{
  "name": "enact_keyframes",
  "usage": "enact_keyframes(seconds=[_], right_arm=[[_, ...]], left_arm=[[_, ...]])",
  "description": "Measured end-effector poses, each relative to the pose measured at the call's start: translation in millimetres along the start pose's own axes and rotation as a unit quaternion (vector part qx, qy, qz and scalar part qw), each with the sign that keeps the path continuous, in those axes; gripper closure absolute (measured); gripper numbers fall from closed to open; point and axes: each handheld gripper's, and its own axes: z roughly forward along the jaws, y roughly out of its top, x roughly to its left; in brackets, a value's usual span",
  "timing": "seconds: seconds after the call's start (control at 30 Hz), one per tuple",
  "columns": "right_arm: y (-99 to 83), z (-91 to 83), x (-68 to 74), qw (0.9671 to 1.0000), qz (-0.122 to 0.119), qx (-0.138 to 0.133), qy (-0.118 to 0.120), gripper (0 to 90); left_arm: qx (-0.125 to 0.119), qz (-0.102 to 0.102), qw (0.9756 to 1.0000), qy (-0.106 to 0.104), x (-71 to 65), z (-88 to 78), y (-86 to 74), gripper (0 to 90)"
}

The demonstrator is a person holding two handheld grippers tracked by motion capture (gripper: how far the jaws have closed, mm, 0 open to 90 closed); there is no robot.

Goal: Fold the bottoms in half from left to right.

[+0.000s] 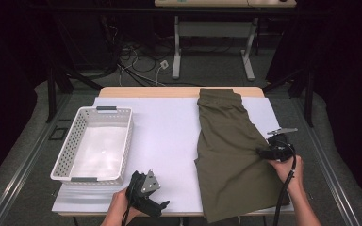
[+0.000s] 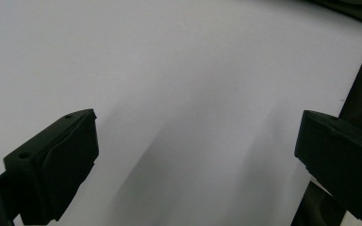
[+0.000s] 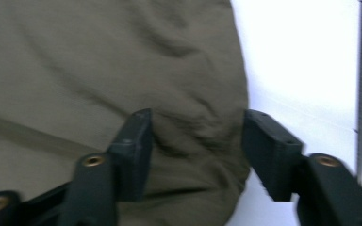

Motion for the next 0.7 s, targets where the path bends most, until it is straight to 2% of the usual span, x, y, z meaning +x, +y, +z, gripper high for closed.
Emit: enact_keyframes(seconds=[0.07, 0.2, 0.47, 0.7], right_arm=[[0.4, 0.0, 0.8, 0.9999, -0.003, -0.004, 0.010, 33.2], [1.2, 0.2, 3.7, 0.9995, -0.004, -0.008, 0.030, 26.6], [3.8, 0.9, 12.4, 0.9983, -0.019, -0.012, 0.055, 20.0], [9.1, 1.1, 31.0, 0.9962, -0.040, -0.017, 0.075, 16.8]], left_arm=[[0.002, 0.001, 1.0000, -0.001, -0.1, 0.2, 1.4, 0.0], [0.004, -0.005, 1.0000, -0.001, -0.4, 2.3, 4.2, 0.0], [0.006, -0.012, 0.9999, -0.002, -0.1, 5.5, 9.4, 0.0], [0.008, -0.011, 0.9999, -0.001, -0.4, 6.9, 9.3, 0.0]])
